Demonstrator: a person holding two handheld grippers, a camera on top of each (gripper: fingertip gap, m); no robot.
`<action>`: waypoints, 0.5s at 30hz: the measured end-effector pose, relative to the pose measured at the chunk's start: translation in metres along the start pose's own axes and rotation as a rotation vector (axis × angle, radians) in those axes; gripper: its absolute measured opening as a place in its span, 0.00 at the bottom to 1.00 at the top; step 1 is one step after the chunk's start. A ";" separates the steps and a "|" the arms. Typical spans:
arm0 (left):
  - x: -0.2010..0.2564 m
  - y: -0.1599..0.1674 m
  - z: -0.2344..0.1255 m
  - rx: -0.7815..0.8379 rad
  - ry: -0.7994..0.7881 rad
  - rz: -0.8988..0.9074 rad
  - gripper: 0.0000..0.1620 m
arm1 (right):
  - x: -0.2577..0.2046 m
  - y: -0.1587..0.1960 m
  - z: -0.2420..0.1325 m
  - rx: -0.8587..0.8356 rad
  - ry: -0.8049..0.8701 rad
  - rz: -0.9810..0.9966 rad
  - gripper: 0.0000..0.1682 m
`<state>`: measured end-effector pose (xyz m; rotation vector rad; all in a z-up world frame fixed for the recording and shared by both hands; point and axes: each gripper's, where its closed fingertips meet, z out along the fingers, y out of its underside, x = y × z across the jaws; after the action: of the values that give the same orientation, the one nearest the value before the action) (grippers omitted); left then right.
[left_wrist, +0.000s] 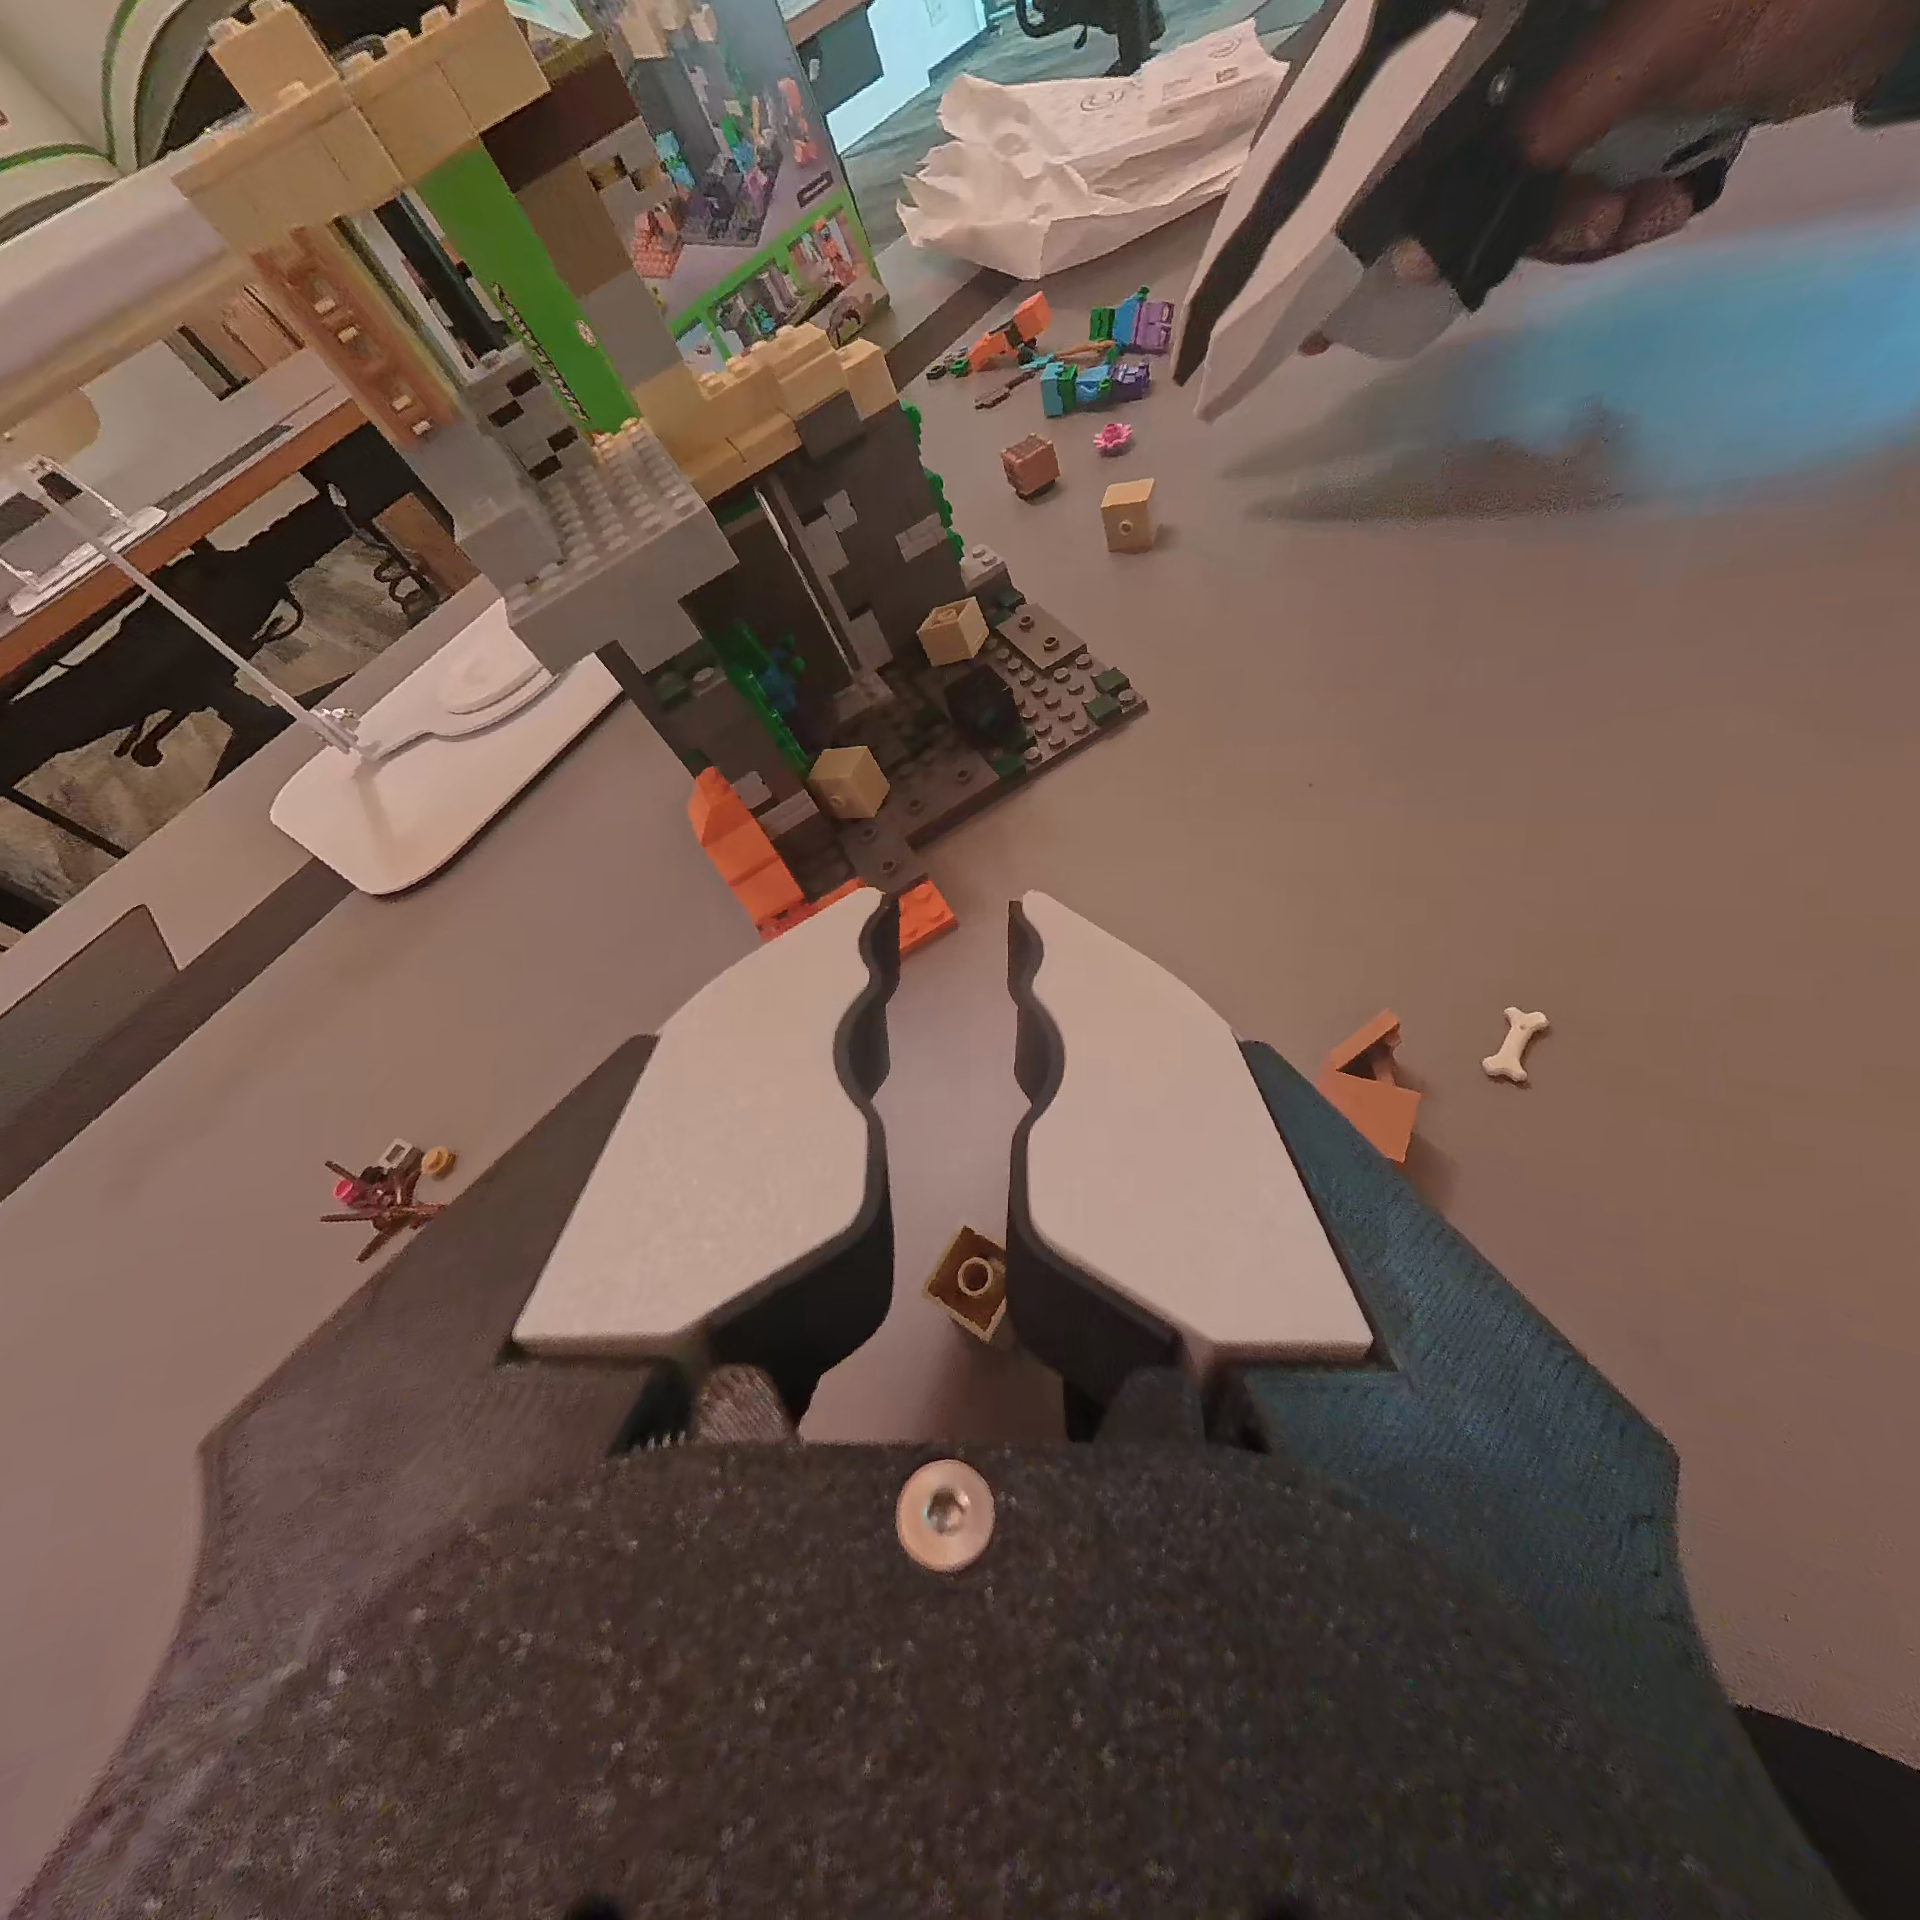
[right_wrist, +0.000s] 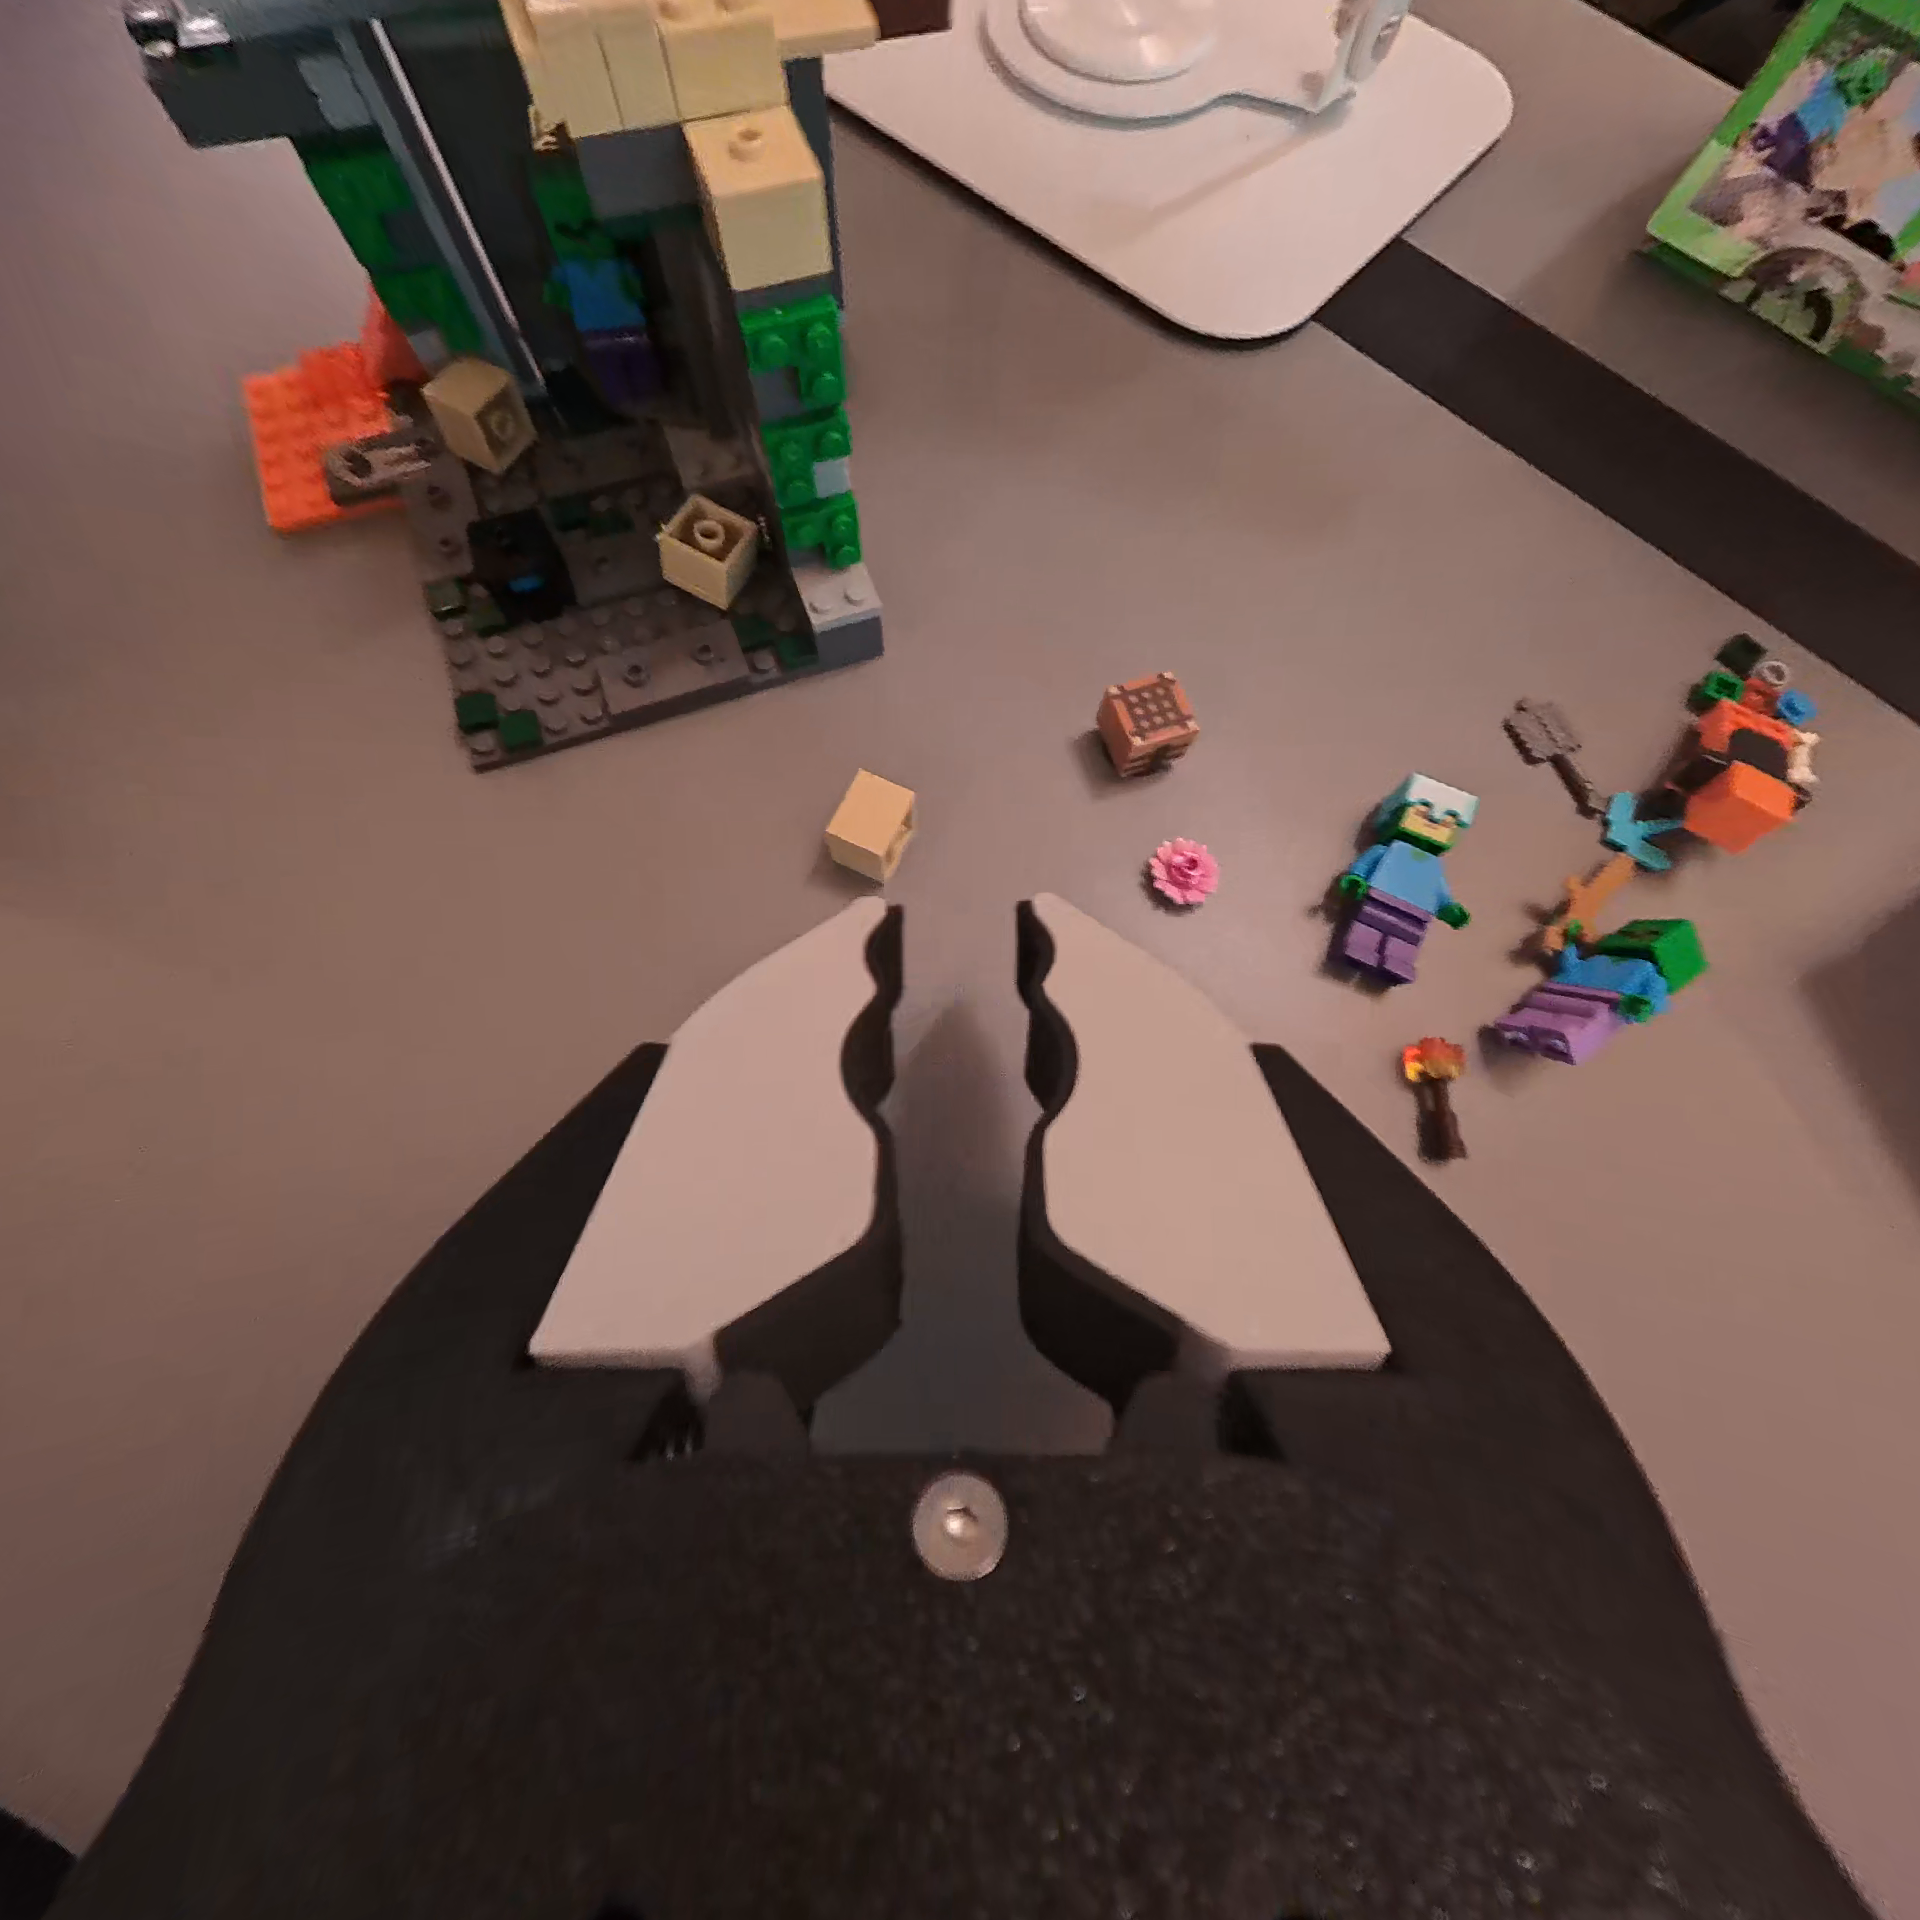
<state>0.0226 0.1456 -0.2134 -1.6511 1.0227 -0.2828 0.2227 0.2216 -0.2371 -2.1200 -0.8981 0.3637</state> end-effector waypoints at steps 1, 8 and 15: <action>0.000 0.000 0.000 0.000 -0.001 -0.002 0.12 | -0.004 -0.001 0.005 -0.002 -0.001 -0.008 0.16; -0.001 -0.001 -0.002 0.010 -0.001 -0.007 0.12 | -0.013 -0.002 0.036 -0.074 0.049 -0.075 0.09; 0.009 -0.007 -0.003 0.047 0.059 0.002 0.13 | -0.075 0.005 -0.006 -0.056 -0.301 -0.121 0.09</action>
<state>0.0293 0.1368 -0.2089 -1.6075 1.0548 -0.3532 0.1751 0.1629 -0.2400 -2.0818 -1.2161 0.6124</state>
